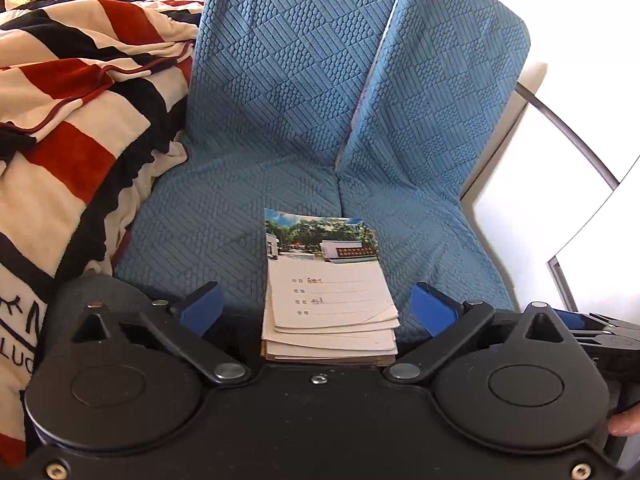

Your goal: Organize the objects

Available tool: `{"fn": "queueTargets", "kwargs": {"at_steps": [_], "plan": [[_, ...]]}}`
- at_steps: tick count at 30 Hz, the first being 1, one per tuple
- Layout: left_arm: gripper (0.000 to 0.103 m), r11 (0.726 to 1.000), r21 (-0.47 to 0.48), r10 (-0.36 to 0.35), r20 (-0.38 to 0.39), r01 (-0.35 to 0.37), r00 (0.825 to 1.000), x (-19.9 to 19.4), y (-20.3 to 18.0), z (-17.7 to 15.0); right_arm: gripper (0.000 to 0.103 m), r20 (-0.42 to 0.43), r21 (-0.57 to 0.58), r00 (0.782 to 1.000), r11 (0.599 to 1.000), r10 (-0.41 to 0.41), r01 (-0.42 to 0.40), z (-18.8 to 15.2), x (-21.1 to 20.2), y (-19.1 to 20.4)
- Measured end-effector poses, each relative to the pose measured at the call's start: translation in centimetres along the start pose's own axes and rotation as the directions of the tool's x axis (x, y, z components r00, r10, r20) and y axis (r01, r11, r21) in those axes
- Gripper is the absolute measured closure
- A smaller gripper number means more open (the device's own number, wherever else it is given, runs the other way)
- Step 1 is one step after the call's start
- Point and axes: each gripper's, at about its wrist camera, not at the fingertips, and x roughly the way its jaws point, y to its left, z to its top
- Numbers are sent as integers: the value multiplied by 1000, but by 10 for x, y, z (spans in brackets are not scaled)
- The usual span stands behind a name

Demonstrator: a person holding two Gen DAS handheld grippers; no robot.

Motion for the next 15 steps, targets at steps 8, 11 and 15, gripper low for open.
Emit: {"fn": "queueTargets", "kwargs": {"at_steps": [8, 11, 15], "plan": [[0, 1000, -4, 19, -9, -19, 1000, 2, 3, -1, 0, 17, -2, 1000, 1000, -15, 15, 1, -5, -4], [0, 1000, 1, 16, -10, -16, 1000, 1, 3, -2, 0, 22, -3, 1000, 1000, -14, 14, 2, -6, -5], [0, 1000, -5, 13, -24, -13, 1000, 2, 3, -3, 0, 25, 2, 1000, 1000, -14, 14, 3, -6, -6]]}}
